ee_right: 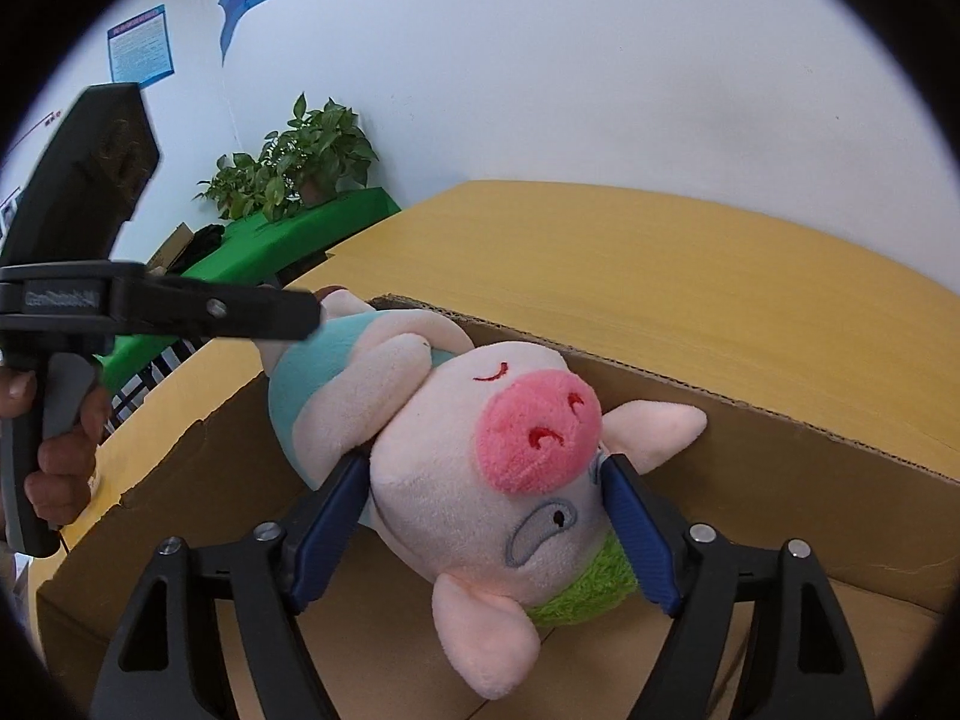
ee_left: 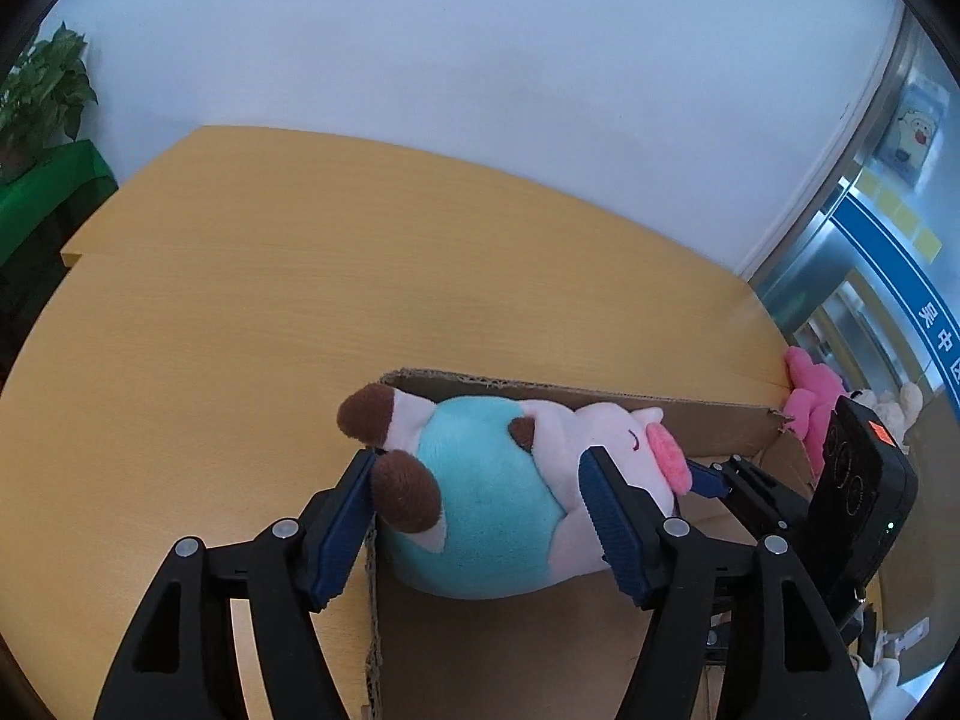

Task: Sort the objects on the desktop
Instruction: 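Lift the pig plush with both grippers and lower it into the cardboard box, then open both grippers to release the pig plush and withdraw, then close both grippers on the black UGREEN box from either side, then carry the black box into the cardboard box and open both grippers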

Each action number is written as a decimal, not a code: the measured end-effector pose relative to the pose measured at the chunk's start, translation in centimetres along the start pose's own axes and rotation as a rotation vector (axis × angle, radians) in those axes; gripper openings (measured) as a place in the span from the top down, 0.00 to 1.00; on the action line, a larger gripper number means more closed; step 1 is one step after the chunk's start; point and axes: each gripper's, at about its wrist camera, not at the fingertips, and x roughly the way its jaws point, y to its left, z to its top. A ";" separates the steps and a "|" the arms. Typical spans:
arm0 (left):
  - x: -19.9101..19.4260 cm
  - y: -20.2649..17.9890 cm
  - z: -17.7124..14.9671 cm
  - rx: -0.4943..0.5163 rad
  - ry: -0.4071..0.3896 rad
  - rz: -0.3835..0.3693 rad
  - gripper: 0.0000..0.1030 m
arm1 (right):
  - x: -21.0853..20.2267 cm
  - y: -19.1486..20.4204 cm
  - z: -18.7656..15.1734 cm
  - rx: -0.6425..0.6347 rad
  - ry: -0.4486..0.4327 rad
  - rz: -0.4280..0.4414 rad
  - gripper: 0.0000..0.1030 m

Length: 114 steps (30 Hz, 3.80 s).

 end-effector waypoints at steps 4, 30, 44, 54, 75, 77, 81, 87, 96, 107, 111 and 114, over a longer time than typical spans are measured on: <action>-4.1 -1.3 0.0 0.031 -0.077 0.012 0.36 | -2.7 -0.8 0.9 0.057 0.009 -0.007 0.21; -19.6 -13.5 -20.3 0.277 -0.375 0.060 0.00 | -27.4 4.2 -15.0 0.186 -0.111 -0.484 0.16; -20.3 -13.7 -21.8 0.258 -0.385 0.073 0.00 | -28.3 4.9 -16.9 0.133 -0.117 -0.439 0.16; -17.1 -13.2 -26.7 0.264 -0.164 -0.076 0.01 | -31.4 5.3 -26.6 0.040 0.023 -0.188 0.16; -9.7 -15.0 -34.0 0.154 0.189 -0.390 0.12 | -29.7 6.7 -32.9 0.089 0.146 0.069 0.13; -9.2 -15.5 -34.7 0.159 0.224 -0.413 0.23 | -29.2 7.1 -33.0 0.091 0.150 0.086 0.13; -8.2 -16.0 -35.7 0.145 0.266 -0.421 0.33 | -27.4 8.6 -33.3 0.022 0.188 0.018 0.12; -9.5 -17.2 -35.4 0.181 0.209 -0.362 0.36 | -27.4 9.2 -33.2 0.017 0.156 -0.023 0.15; -15.5 -18.7 -29.4 0.230 -0.018 -0.351 0.36 | -30.9 11.0 -27.0 -0.083 -0.011 -0.091 0.16; -21.4 -21.8 -14.0 0.336 -0.304 -0.335 0.36 | -34.1 9.6 -11.4 -0.297 -0.204 -0.178 0.16; -21.9 -22.7 -8.2 0.344 -0.359 -0.327 0.36 | -34.4 7.9 -5.3 -0.359 -0.229 -0.196 0.16; -20.7 -23.1 -4.3 0.331 -0.361 -0.317 0.36 | -33.9 5.9 -1.7 -0.374 -0.225 -0.187 0.16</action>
